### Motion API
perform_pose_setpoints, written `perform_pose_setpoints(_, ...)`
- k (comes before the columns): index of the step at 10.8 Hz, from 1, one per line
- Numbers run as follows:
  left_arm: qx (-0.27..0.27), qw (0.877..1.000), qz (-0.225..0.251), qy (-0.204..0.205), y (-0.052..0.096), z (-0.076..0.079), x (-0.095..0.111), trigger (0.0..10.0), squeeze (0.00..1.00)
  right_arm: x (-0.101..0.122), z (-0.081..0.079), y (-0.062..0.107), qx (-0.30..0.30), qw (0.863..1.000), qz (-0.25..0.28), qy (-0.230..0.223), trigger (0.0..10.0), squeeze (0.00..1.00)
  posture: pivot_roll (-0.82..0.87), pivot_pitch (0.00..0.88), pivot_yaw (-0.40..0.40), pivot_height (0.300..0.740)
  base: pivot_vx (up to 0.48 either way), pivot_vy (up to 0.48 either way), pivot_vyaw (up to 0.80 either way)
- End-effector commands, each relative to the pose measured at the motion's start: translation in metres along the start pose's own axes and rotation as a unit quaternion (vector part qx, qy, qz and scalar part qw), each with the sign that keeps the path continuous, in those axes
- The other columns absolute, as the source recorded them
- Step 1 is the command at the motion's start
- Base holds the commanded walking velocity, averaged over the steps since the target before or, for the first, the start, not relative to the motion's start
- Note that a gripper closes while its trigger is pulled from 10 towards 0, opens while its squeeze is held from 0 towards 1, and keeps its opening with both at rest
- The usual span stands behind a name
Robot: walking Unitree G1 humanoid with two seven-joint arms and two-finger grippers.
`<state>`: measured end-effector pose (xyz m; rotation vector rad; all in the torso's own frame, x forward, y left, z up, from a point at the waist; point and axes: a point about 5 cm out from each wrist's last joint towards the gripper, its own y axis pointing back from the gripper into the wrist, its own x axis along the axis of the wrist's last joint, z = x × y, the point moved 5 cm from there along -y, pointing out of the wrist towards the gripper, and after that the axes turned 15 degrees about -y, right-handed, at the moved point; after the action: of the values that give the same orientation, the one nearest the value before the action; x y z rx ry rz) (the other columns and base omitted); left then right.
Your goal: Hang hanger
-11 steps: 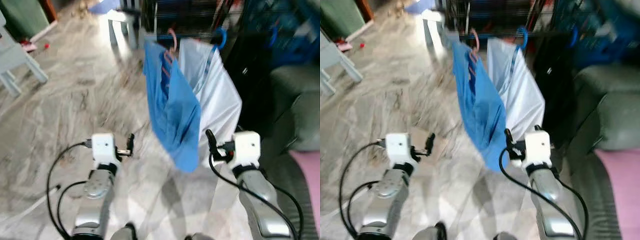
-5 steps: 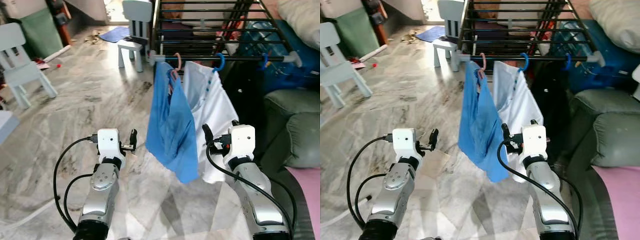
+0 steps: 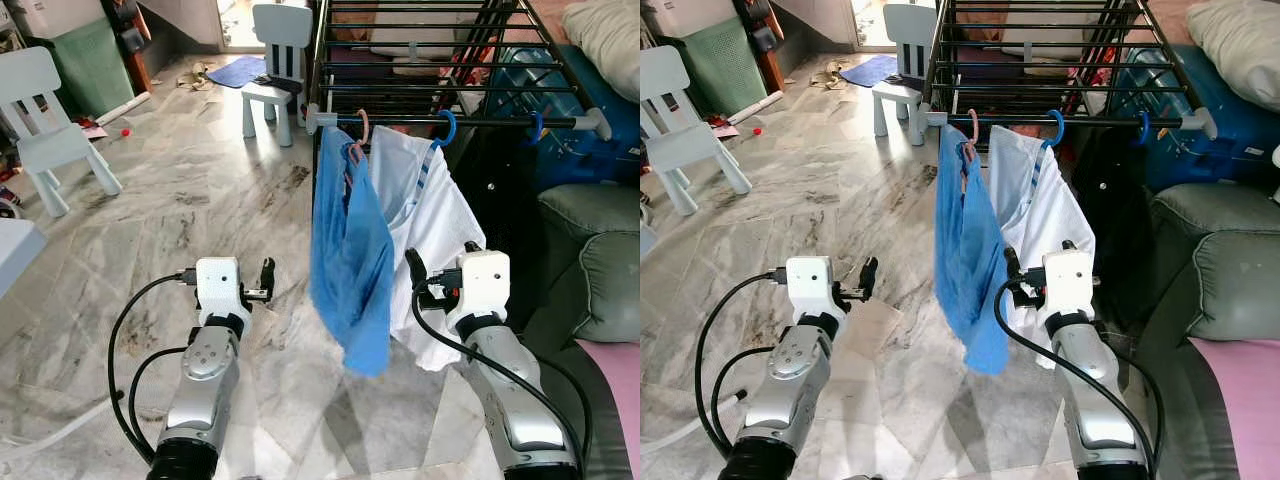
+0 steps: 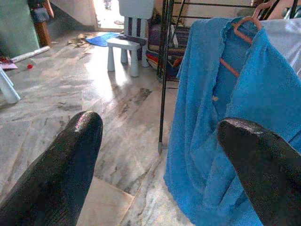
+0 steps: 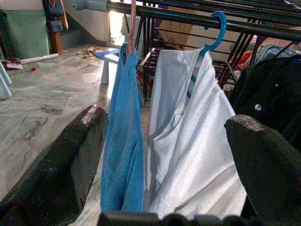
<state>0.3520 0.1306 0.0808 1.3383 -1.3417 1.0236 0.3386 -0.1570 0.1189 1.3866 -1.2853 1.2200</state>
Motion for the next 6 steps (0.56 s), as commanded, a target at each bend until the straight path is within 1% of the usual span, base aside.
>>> perform_pose_setpoints(1,0.006,1.0,0.002,-0.002,-0.0019,-0.0022,0.0019,10.0,0.0,-0.0039,0.0018,0.0005,-0.005,1.0,-0.007,-0.003,10.0,0.0,-0.09,0.0,0.017,0.74,0.0,0.0,0.0)
perform_pose_setpoints(6,0.006,1.0,0.002,-0.002,-0.0019,-0.0022,0.0019,10.0,0.0,-0.0039,0.0018,0.0005,-0.005,1.0,-0.007,-0.003,10.0,0.0,-0.09,0.0,0.017,0.74,0.0,0.0,0.0)
